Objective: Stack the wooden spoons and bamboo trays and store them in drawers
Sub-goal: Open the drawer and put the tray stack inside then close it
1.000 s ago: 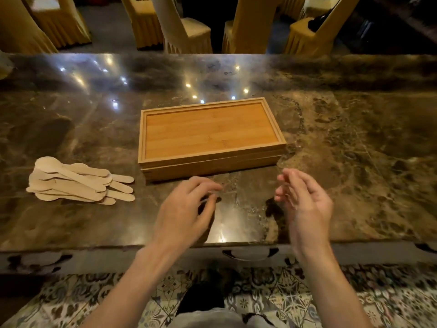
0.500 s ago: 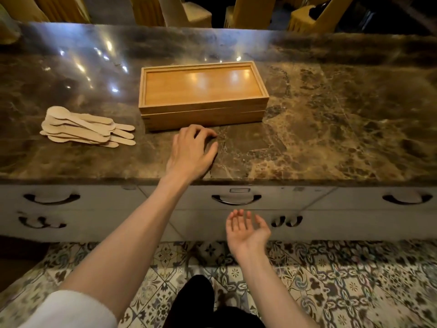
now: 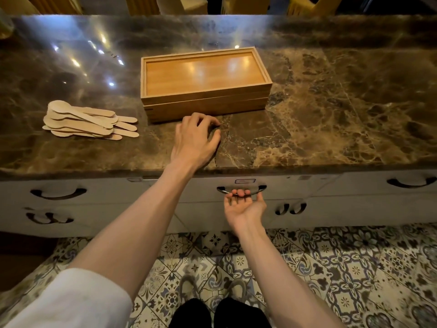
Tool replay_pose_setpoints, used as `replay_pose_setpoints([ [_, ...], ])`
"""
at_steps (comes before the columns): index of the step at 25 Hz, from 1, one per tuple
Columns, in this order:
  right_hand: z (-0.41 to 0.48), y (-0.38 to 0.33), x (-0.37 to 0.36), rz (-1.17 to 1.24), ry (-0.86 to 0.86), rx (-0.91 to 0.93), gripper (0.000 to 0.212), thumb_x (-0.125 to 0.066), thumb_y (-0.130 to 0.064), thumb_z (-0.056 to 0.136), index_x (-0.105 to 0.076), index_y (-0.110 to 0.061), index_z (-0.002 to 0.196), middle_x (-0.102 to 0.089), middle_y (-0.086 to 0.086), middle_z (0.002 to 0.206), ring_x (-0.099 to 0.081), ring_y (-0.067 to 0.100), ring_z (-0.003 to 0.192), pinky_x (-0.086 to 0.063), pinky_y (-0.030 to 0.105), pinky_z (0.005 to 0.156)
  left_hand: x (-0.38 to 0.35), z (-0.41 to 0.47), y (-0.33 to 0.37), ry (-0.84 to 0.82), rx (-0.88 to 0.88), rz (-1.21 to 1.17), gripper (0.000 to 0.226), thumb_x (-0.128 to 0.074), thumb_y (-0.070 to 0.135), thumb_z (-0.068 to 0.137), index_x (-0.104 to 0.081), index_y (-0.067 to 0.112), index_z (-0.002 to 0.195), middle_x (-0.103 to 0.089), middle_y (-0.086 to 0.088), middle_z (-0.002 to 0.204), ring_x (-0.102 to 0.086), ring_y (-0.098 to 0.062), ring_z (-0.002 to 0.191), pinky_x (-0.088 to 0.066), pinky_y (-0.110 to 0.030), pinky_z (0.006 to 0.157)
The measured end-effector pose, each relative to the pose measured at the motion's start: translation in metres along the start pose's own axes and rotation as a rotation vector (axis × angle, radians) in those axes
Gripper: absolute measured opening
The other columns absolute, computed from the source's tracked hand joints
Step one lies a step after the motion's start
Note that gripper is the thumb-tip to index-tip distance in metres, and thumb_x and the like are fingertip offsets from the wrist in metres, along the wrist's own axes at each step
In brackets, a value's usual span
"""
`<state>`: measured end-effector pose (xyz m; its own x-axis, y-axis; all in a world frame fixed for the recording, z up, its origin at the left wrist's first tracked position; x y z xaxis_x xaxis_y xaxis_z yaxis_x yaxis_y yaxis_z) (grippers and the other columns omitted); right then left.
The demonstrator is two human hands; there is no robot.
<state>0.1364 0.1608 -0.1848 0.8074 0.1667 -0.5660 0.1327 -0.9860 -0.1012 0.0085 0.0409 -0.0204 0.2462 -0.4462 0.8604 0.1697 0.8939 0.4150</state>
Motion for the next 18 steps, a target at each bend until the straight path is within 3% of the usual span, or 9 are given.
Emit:
replay_pose_setpoints([
  [14,-0.085,0.005,0.122,0.053,0.183,-0.066,0.042,-0.039,-0.045,0.091,-0.043,-0.012,0.065,-0.041,0.004,0.054,-0.034,0.017,0.058,-0.029,0.029,0.057,-0.001,-0.003,0.0,-0.008,-0.017,0.007,0.031,-0.043,0.039,0.09,-0.059,0.025,0.112,-0.056,-0.004,0.115,-0.044,-0.025,0.11,-0.032,-0.037,0.09],
  [18,-0.11,0.007,0.158,0.064,0.257,-0.082,0.041,-0.041,-0.046,0.09,-0.044,-0.011,0.067,-0.042,0.005,0.06,-0.035,0.018,0.058,-0.029,0.03,0.055,0.0,-0.004,0.002,-0.003,-0.019,0.023,0.03,-0.044,0.038,0.091,-0.059,0.024,0.112,-0.057,-0.005,0.116,-0.045,-0.025,0.11,-0.032,-0.037,0.091],
])
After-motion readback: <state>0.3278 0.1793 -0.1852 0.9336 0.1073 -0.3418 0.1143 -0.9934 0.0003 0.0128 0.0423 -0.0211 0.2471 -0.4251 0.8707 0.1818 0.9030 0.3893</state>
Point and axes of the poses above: each hand's wrist, its own z-axis towards the middle knuckle, its own x-axis out of the back of the hand, y = z × x, the point moved 9 cm from there along z, towards the middle knuckle
